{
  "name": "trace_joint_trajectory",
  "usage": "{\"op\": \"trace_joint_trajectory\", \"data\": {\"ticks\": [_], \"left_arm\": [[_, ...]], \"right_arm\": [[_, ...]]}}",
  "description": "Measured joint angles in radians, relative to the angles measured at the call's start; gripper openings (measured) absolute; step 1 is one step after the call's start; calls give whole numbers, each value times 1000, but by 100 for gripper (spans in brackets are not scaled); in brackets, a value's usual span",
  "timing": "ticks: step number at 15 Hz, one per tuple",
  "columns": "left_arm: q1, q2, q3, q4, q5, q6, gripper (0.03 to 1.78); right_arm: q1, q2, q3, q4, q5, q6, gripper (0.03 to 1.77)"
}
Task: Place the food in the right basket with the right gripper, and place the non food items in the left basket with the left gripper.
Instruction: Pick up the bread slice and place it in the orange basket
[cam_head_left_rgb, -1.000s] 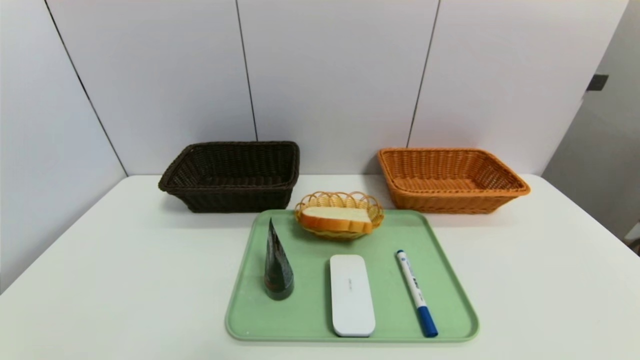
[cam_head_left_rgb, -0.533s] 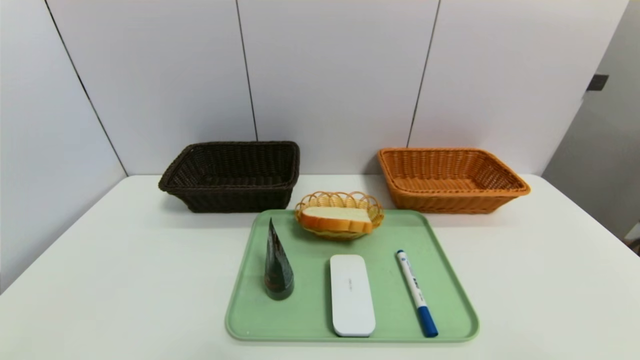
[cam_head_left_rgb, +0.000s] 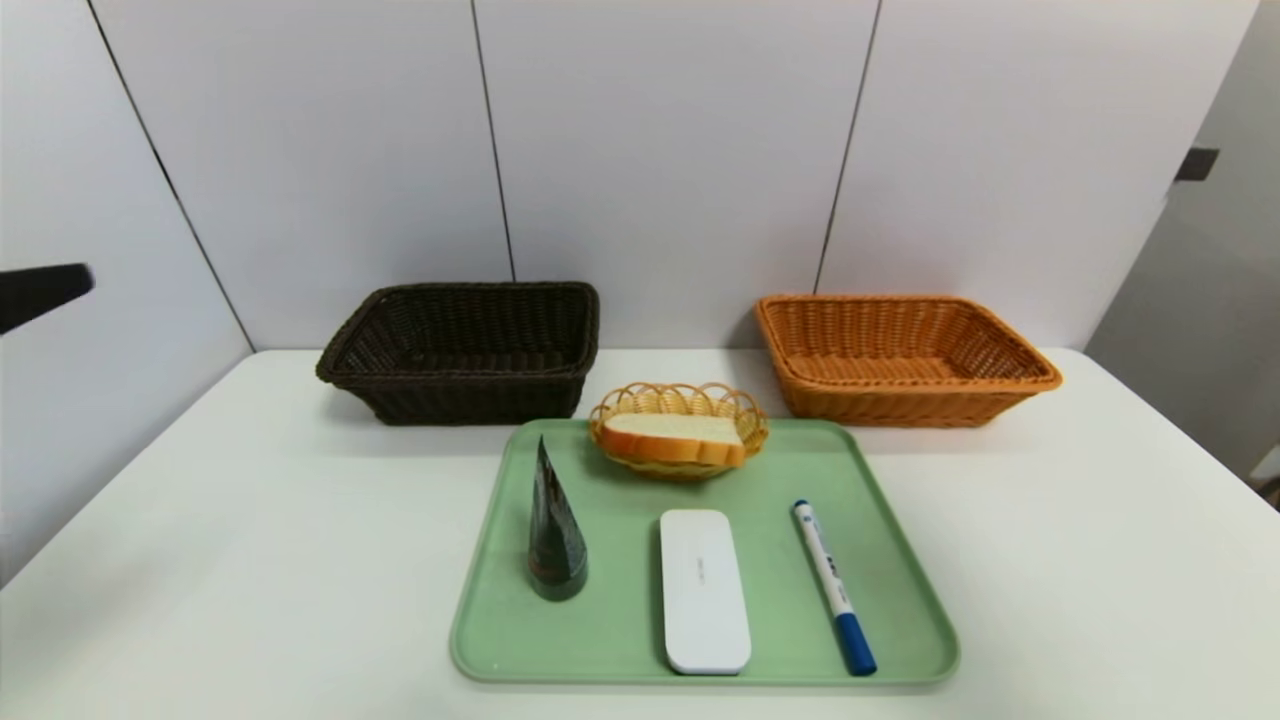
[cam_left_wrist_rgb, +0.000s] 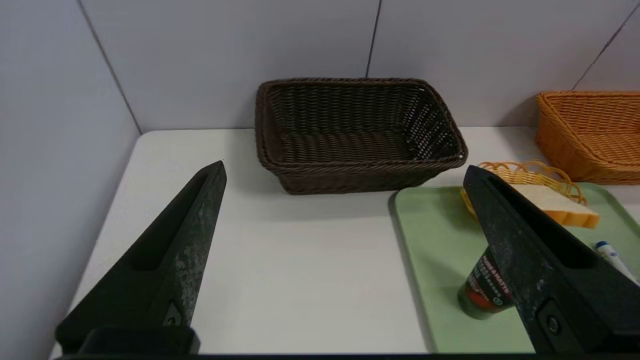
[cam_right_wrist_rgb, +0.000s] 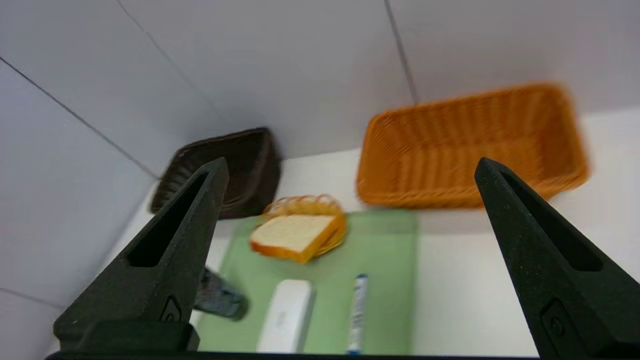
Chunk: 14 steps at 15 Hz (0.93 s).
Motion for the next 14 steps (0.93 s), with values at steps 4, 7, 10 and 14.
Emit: {"op": "trace_joint_trajectory", "data": {"ticks": [4,7,10,14], "left_arm": [[-159,220,-47,-46,83,-92,169],[-221,297,-15,-74,105,-128,169],[-232,322,48,-75,105,-129,169],[-234,332,72,-75,106,-144,169]], "right_arm": [[166,157,-56,80,20,431,170],[218,231,-53,80,186,721,170],[229,299,-42,74,322,867,170],[243,429,-54,68,334,1000,170]]}}
